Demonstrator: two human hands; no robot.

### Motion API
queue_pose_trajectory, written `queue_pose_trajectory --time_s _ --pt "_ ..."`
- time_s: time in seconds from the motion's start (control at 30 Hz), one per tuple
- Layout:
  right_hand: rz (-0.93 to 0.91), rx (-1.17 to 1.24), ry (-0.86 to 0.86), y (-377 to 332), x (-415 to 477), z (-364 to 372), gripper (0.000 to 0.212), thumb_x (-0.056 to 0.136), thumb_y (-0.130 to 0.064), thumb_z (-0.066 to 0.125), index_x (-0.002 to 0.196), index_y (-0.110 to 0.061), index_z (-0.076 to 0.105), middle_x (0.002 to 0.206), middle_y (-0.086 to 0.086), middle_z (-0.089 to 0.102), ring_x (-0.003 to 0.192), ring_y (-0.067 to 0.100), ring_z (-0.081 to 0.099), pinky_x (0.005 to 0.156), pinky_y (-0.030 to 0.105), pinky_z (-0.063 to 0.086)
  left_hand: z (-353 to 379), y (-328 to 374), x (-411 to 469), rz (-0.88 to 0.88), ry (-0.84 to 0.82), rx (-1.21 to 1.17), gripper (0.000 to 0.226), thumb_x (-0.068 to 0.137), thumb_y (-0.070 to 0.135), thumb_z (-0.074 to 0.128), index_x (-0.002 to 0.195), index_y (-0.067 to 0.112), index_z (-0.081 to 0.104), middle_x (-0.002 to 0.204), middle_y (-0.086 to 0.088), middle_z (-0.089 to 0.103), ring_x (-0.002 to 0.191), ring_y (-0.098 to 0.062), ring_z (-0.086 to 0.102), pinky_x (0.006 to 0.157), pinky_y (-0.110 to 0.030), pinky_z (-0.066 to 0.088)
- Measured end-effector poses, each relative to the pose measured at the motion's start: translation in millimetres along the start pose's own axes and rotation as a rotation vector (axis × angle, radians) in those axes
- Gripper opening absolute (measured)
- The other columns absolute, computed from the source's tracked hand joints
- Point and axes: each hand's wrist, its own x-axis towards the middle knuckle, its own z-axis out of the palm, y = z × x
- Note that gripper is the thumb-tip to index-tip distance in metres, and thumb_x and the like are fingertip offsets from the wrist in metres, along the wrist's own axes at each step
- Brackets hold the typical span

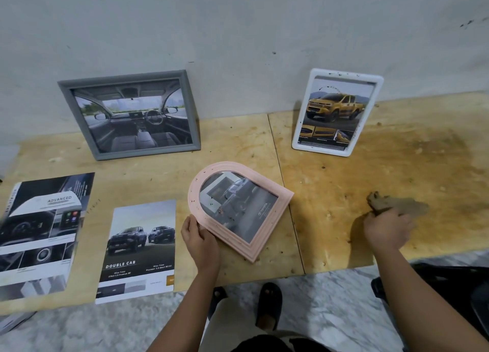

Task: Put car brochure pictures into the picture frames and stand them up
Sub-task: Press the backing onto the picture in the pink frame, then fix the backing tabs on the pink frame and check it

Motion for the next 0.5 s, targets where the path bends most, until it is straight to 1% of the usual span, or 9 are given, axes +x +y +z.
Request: queue_pose_trajectory --time_s 0.07,0.13,0.23,0.3,0.37,0.5 --pt "0.016 -0.05 0.016 -2 -3 5 0.034 0.092 -0.024 0.054 0.113 0.004 0.052 0.13 0.026 0.04 0.124 0.039 0.032 0.101 0.047 0.029 -1 0 1 0.009 -0.007 0.012 0.042 0.098 0.002 0.033 0.139 0.002 0.04 0.145 -0.01 0.033 0.134 -0.022 0.032 0.109 -0.023 0.022" --pt "0.04 -0.052 0.05 -2 -5 8 0.03 0.091 -0.024 0.055 0.109 0.001 0.053 0.129 0.024 0.038 0.124 0.038 0.03 0.101 0.048 0.026 -3 0 1 0.024 -0.015 0.025 0.042 0.098 0.002 0.033 0.138 0.002 0.041 0.144 -0.009 0.034 0.132 -0.021 0.034 0.106 -0.02 0.022" --pt "0.066 -0.009 0.055 4 -4 8 0.033 0.09 -0.024 0.059 0.114 -0.004 0.049 0.135 0.02 0.03 0.126 0.038 0.026 0.101 0.053 0.025 -6 -3 3 0.054 -0.027 0.069 0.041 0.098 0.003 0.035 0.138 0.003 0.043 0.143 -0.008 0.035 0.13 -0.02 0.036 0.105 -0.023 0.025" --pt "0.059 0.046 0.036 9 -1 7 0.035 0.09 -0.023 0.057 0.118 -0.005 0.046 0.138 0.02 0.028 0.125 0.041 0.026 0.099 0.054 0.029 -8 -5 4 0.067 -0.032 0.087 0.041 0.098 0.002 0.036 0.138 0.003 0.043 0.142 -0.008 0.036 0.129 -0.021 0.037 0.107 -0.025 0.026" --pt "0.029 0.136 0.035 10 1 7 0.03 0.092 -0.018 0.054 0.116 -0.002 0.047 0.137 0.021 0.03 0.122 0.043 0.029 0.096 0.051 0.033 -8 -6 4 0.082 -0.033 0.09 0.041 0.097 0.0 0.036 0.138 0.002 0.043 0.142 -0.009 0.035 0.13 -0.021 0.036 0.107 -0.024 0.025" --pt "0.02 0.269 0.029 1 -10 8 0.024 0.096 -0.017 0.049 0.112 0.001 0.049 0.135 0.023 0.032 0.122 0.044 0.029 0.097 0.048 0.03 -6 -7 5 0.107 -0.025 0.115 0.041 0.097 0.0 0.035 0.137 0.001 0.042 0.141 -0.009 0.036 0.13 -0.02 0.034 0.104 -0.019 0.022"
